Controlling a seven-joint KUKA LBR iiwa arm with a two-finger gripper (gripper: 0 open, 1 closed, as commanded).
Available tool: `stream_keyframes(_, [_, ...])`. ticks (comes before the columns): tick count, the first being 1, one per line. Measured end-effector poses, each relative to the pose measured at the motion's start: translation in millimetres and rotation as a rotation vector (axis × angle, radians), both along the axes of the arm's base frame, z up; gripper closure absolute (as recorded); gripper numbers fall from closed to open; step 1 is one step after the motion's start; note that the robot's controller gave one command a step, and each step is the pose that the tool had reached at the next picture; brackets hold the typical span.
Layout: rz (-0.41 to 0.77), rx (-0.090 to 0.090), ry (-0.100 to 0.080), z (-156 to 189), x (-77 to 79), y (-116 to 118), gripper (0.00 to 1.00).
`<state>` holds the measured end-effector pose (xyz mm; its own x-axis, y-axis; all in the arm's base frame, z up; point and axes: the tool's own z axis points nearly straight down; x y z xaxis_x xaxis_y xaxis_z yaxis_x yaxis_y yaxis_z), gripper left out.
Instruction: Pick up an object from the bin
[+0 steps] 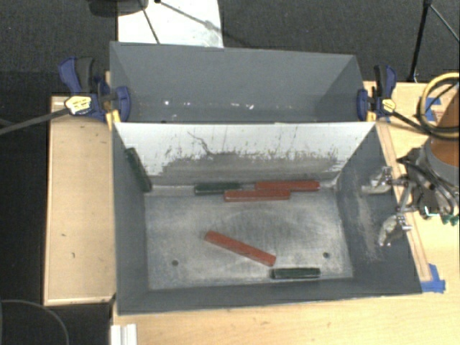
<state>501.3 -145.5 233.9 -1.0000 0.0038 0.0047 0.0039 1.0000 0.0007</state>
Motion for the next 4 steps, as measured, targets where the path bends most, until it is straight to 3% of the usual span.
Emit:
stream_keyframes(1, [0.005, -0.002, -0.008, 4, 1.7, 1, 0.0])
stream_keyframes(2, [0.053, -0.005, -0.013, -12, -0.3, 17, 0.0])
stream_keyframes(3, [0.121, -0.001, -0.01, -64, -2.5, 43, 0.0])
stream_keyframes(4, [0.115, -0.002, -0.011, -138, -15.6, 41, 0.0])
